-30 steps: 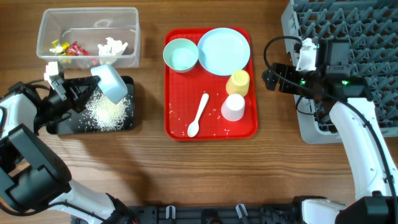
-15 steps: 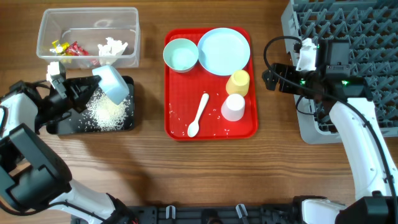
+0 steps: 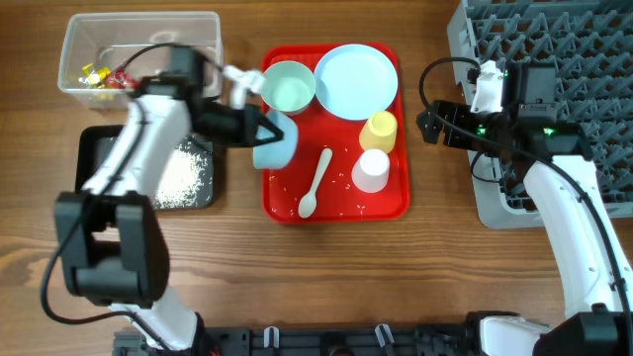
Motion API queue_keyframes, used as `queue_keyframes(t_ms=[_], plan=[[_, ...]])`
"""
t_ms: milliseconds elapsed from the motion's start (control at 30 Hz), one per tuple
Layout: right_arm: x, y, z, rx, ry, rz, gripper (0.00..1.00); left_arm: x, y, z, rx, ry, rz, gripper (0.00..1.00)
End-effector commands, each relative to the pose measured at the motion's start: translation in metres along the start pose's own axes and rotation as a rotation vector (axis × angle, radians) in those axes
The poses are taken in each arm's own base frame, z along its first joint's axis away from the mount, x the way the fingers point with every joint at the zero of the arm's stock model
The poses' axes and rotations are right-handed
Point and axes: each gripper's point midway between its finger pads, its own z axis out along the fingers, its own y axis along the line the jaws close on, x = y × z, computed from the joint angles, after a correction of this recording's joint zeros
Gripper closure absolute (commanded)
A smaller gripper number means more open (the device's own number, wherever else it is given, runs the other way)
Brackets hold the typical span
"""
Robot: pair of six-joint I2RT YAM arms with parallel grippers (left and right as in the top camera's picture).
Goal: Sort waste into correct bins and load items into the dishwasher rack
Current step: 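Place the empty blue bowl back on the red tray with the left gripper, then grasp the light-blue plate on the red tray with the right gripper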
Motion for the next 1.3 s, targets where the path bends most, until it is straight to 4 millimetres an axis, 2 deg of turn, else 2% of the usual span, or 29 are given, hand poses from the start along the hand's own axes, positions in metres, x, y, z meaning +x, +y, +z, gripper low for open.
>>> queue_keyframes(t_ms=[0, 67, 200, 267, 300, 367, 400, 500, 600, 667, 733, 800, 867, 933, 1000, 1067, 1100, 1233, 1267], plan=[[-0.004, 0.005, 0.0, -0.022, -0.004, 0.001, 0.0, -0.003, 0.024, 0.014, -0.466, 0.036, 0.096, 0.96], [-0.004, 0.005, 0.0, -0.022, -0.004, 0.001, 0.0, -0.007, 0.026, 0.02, -0.662, 0.029, 0.171, 0.96], [-0.004, 0.005, 0.0, -0.022, -0.004, 0.0, 0.0, -0.015, 0.005, 0.036, -0.775, -0.006, 0.306, 0.96], [-0.004, 0.005, 0.0, -0.021, -0.003, 0.001, 0.0, -0.019, -0.004, 0.042, -0.792, -0.026, 0.346, 0.69], [-0.004, 0.005, 0.0, -0.022, -0.003, 0.001, 0.0, -0.019, -0.006, 0.043, -0.789, -0.03, 0.349, 0.47], [-0.004, 0.005, 0.0, -0.022, -0.004, 0.001, 0.0, -0.021, -0.006, 0.042, -0.788, -0.048, 0.317, 0.11], [-0.004, 0.005, 0.0, -0.022, -0.004, 0.0, 0.0, -0.022, -0.004, 0.041, -0.788, -0.064, 0.282, 0.0], [-0.006, 0.006, 0.0, -0.024, -0.012, -0.003, 0.0, -0.029, 0.003, 0.027, -0.777, -0.15, 0.1, 0.0], [-0.011, 0.017, -0.001, -0.085, -0.027, -0.016, 0.01, -0.042, -0.006, 0.004, -0.699, -0.241, -0.019, 0.0], [-0.015, 0.029, -0.004, -0.115, -0.035, -0.032, 0.01, -0.053, -0.013, -0.029, -0.647, -0.33, -0.077, 0.0], [-0.02, 0.043, -0.008, -0.133, -0.045, -0.058, 0.01, -0.058, -0.012, -0.062, -0.642, -0.404, -0.114, 0.0], [-0.028, 0.059, -0.013, -0.113, -0.066, -0.064, 0.01, -0.058, -0.003, -0.094, -0.66, -0.46, -0.161, 0.0], [-0.037, 0.08, -0.017, -0.087, -0.091, -0.095, 0.01, -0.052, 0.016, -0.123, -0.694, -0.487, -0.229, 0.0], [-0.042, 0.104, -0.013, -0.074, -0.096, -0.14, 0.01, -0.041, 0.037, -0.141, -0.727, -0.482, -0.304, 0.0], [-0.041, 0.123, 0.003, -0.048, -0.072, -0.173, 0.01, -0.026, 0.058, -0.154, -0.761, -0.456, -0.382, 0.0], [-0.034, 0.139, 0.031, -0.019, -0.01, -0.211, 0.01, -0.016, 0.073, -0.161, -0.781, -0.435, -0.434, 0.0], [-0.027, 0.147, 0.052, -0.017, 0.037, -0.228, 0.0, -0.011, 0.08, -0.164, -0.79, -0.424, -0.46, 0.0], [0.0, 0.158, 0.115, 0.009, 0.18, -0.28, 0.01, -0.002, 0.093, -0.158, -0.802, -0.383, -0.497, 0.0], [0.006, 0.158, 0.126, 0.011, 0.199, -0.302, 0.01, 0.0, 0.095, -0.156, -0.803, -0.374, -0.5, 0.0]])
